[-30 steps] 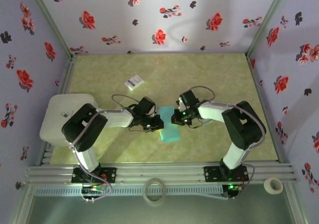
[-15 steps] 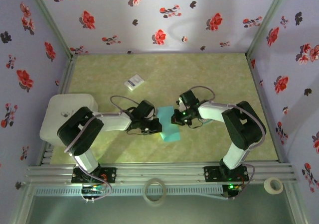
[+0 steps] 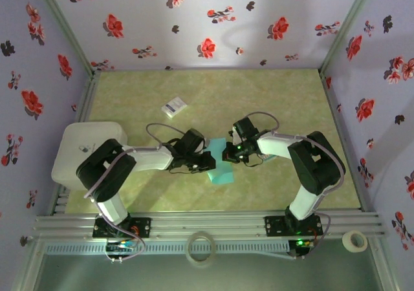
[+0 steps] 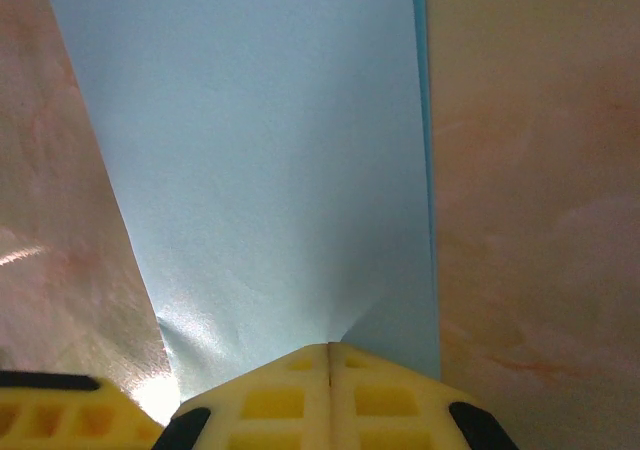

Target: Fold a paper plane with a square sheet of paper (pick it up from the middle)

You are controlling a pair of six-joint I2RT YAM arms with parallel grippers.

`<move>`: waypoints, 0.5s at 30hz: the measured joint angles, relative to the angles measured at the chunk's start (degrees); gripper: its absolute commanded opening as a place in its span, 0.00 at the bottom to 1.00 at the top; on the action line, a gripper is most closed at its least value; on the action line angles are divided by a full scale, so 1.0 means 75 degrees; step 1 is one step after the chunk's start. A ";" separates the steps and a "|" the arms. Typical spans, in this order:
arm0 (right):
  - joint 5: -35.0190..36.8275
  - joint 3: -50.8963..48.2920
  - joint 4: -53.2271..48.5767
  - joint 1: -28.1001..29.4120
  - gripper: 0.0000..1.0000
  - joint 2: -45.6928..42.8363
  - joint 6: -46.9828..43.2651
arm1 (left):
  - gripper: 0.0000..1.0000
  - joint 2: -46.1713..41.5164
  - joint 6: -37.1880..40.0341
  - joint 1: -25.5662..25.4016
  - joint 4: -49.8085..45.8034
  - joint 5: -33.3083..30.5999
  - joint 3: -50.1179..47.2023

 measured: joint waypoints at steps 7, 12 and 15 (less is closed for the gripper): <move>0.0000 -0.0003 0.0000 0.0000 0.00 0.0000 0.0000 | 0.11 0.0076 -0.0090 -0.0099 0.0254 -0.0035 -0.0353; 0.0000 -0.0003 0.0000 0.0000 0.00 0.0000 0.0000 | 0.11 -0.0128 -0.0006 -0.0152 0.0376 -0.0143 -0.0606; 0.0000 -0.0003 0.0000 0.0000 0.00 0.0000 0.0000 | 0.11 -0.0335 0.0073 -0.0210 0.0332 -0.0224 -0.0790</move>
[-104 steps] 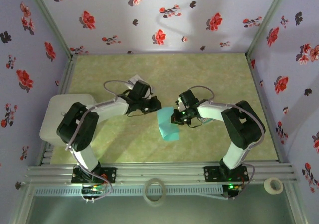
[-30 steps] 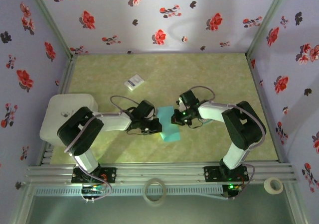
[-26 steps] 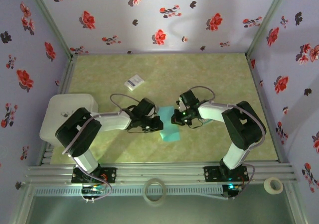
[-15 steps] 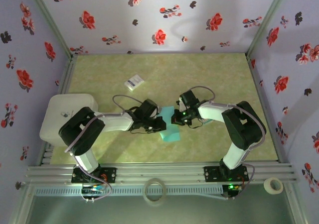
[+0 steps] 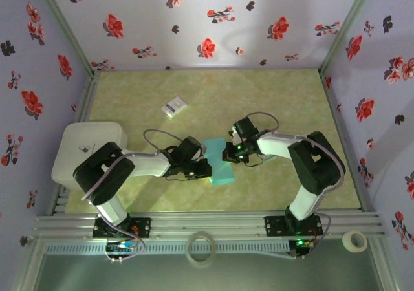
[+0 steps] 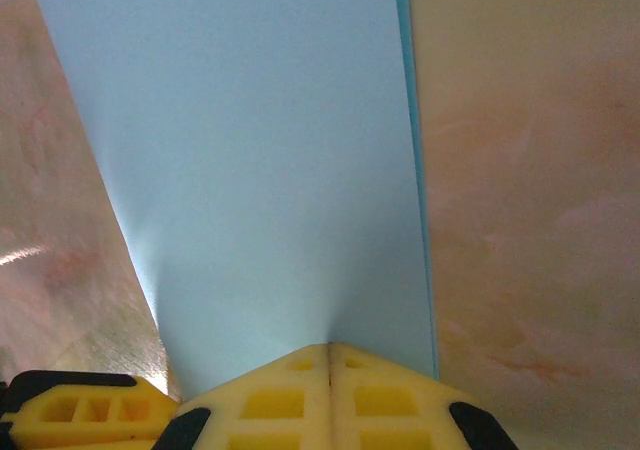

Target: Fold a paper plane with a square sheet of paper (pick it up from the middle)

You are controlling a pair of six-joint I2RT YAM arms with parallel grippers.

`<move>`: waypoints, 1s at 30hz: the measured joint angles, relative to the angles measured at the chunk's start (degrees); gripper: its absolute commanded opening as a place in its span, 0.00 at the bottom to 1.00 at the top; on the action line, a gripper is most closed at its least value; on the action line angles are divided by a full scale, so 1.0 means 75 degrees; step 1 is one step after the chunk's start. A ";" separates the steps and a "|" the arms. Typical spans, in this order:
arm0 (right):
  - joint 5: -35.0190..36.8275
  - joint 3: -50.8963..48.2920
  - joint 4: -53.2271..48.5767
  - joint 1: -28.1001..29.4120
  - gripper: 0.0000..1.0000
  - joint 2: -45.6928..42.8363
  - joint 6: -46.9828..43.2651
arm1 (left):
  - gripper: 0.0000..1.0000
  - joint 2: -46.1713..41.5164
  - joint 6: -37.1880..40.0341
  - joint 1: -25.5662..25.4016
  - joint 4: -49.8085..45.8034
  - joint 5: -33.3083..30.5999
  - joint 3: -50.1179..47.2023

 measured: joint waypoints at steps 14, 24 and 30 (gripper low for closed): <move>0.0058 -0.0114 0.0052 0.0000 0.00 -0.0114 0.0070 | 0.13 -0.0577 -0.0012 -0.0207 -0.0787 -0.0268 0.0560; 0.0061 -0.0114 0.0050 0.0000 0.00 -0.0117 0.0122 | 0.14 -0.0082 -0.0067 -0.0204 -0.0428 -0.0020 0.0723; 0.0061 -0.0114 0.0050 0.0000 0.00 -0.0117 0.0122 | 0.14 0.0300 -0.0067 -0.0204 -0.0309 0.0259 0.0720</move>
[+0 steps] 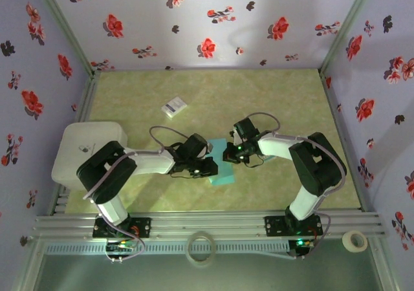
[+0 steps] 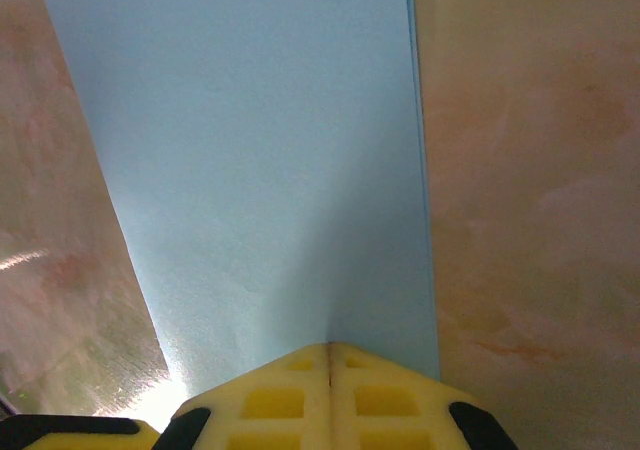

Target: Fold a paper plane with a square sheet of paper (pick it up from the middle)

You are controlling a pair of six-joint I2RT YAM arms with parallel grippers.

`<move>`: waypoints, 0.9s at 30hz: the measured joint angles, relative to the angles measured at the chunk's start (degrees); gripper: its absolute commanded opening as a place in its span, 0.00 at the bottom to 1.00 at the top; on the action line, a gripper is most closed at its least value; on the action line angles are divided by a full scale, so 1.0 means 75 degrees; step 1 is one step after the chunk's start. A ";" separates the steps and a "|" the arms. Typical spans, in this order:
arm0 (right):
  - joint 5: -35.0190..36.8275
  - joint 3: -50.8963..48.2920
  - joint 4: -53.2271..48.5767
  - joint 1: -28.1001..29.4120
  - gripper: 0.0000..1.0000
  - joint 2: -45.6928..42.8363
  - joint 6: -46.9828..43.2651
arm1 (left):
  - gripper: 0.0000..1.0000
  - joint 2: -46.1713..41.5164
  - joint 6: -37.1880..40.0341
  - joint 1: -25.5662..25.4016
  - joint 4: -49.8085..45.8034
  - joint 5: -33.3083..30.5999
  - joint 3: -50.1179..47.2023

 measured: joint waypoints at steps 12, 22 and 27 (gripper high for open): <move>0.0000 -0.0003 -0.0003 0.0000 0.00 0.0000 0.0000 | 0.13 0.0041 0.0023 0.0012 0.0839 0.0169 -0.0632; -0.0006 -0.0006 -0.0012 0.0000 0.00 0.0000 0.0000 | 0.14 -0.0306 0.0525 -0.0239 0.0469 0.0140 -0.0842; -0.0035 -0.0006 -0.0035 0.0000 0.00 0.0000 0.0000 | 0.14 -0.0329 0.0839 -0.0434 0.0047 -0.0009 -0.0682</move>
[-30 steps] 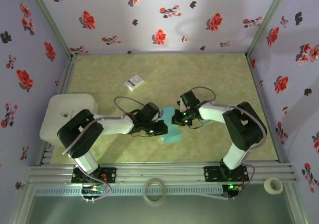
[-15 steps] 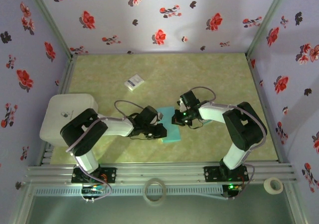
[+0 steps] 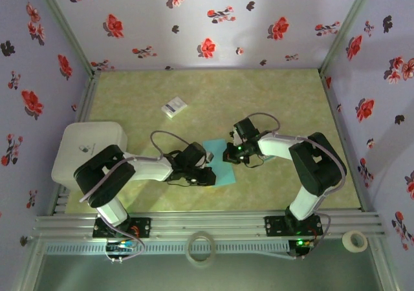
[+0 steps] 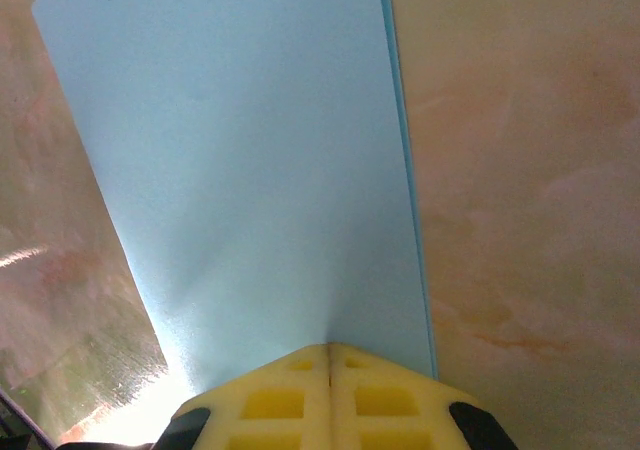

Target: Fold a paper plane with a square sheet of paper (pick it up from the middle)

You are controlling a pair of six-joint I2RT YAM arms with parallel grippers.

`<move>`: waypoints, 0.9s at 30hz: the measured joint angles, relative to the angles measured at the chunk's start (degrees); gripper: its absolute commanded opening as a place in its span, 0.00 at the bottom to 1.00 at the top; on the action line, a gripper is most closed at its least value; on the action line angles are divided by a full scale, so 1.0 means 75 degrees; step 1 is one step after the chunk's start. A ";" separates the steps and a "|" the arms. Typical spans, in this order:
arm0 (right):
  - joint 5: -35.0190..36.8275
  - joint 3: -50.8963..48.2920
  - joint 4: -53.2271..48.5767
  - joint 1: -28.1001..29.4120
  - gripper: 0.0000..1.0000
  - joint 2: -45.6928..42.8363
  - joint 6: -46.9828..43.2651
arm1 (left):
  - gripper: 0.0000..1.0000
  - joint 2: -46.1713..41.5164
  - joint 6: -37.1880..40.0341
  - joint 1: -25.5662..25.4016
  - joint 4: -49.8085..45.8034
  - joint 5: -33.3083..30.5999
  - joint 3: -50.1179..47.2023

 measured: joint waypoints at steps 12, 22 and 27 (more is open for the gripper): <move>0.0000 0.0000 -0.0003 0.0000 0.00 0.0000 0.0000 | 0.13 -0.0047 0.0729 -0.0571 -0.1737 -0.0562 0.0685; -0.0128 -0.0047 0.0017 -0.0003 0.05 -0.0114 0.0201 | 0.16 -0.1408 0.0679 -0.0358 -0.1961 -0.0676 0.0507; -0.0274 -0.0044 -0.0079 -0.0003 0.15 -0.0743 0.0283 | 0.17 -0.1830 0.0533 0.0635 -0.1419 -0.0475 0.0513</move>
